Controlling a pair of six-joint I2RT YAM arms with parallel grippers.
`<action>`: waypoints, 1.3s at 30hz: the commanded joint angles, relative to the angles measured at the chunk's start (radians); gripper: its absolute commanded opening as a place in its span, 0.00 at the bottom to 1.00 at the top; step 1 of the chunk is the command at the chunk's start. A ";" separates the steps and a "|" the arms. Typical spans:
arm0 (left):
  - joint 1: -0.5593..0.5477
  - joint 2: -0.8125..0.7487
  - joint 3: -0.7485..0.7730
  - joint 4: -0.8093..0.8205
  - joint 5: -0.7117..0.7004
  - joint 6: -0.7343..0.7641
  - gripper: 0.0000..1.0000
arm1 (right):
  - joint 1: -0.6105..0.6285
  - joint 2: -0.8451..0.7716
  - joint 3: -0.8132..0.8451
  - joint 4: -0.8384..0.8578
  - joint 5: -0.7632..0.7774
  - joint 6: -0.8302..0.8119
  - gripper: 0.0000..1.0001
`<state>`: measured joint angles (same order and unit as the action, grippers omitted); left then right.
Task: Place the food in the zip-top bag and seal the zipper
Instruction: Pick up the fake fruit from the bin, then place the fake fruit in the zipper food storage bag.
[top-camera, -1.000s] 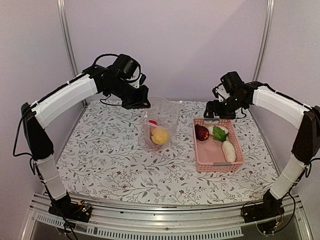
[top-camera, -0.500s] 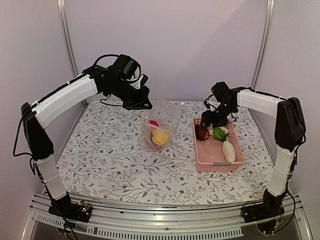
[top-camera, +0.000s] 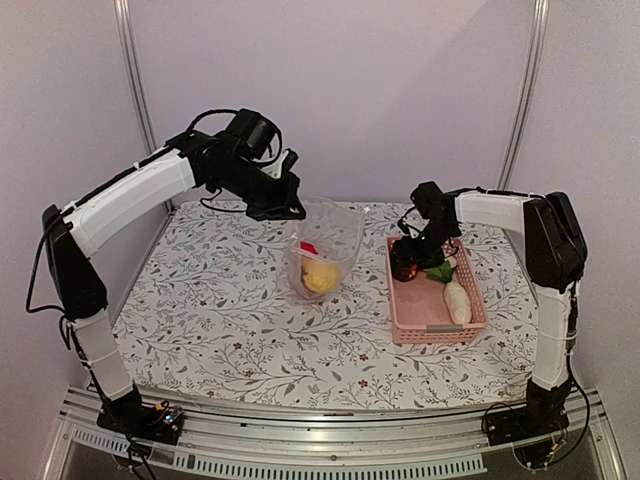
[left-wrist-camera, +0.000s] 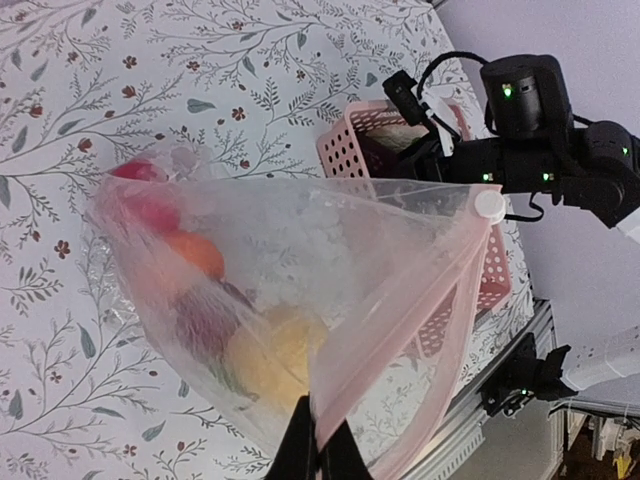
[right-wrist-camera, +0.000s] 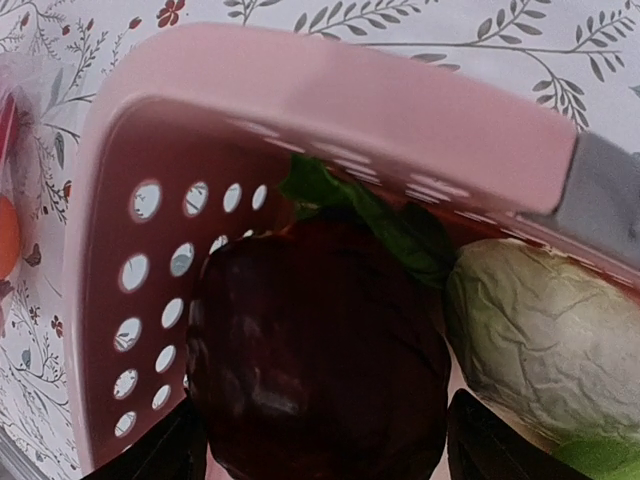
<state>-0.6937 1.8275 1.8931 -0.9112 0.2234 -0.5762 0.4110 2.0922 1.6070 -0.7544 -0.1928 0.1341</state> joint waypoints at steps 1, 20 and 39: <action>-0.004 0.002 -0.006 -0.014 0.017 0.010 0.00 | -0.003 0.041 0.046 0.017 0.007 -0.004 0.78; 0.003 0.037 0.020 0.006 0.028 0.025 0.00 | 0.024 -0.414 -0.171 -0.080 -0.065 0.106 0.55; 0.000 0.047 0.045 0.023 0.072 -0.009 0.00 | 0.353 -0.538 0.045 -0.030 -0.107 0.175 0.54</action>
<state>-0.6937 1.8576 1.9045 -0.9020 0.2790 -0.5755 0.7498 1.4914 1.6211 -0.7940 -0.2951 0.2802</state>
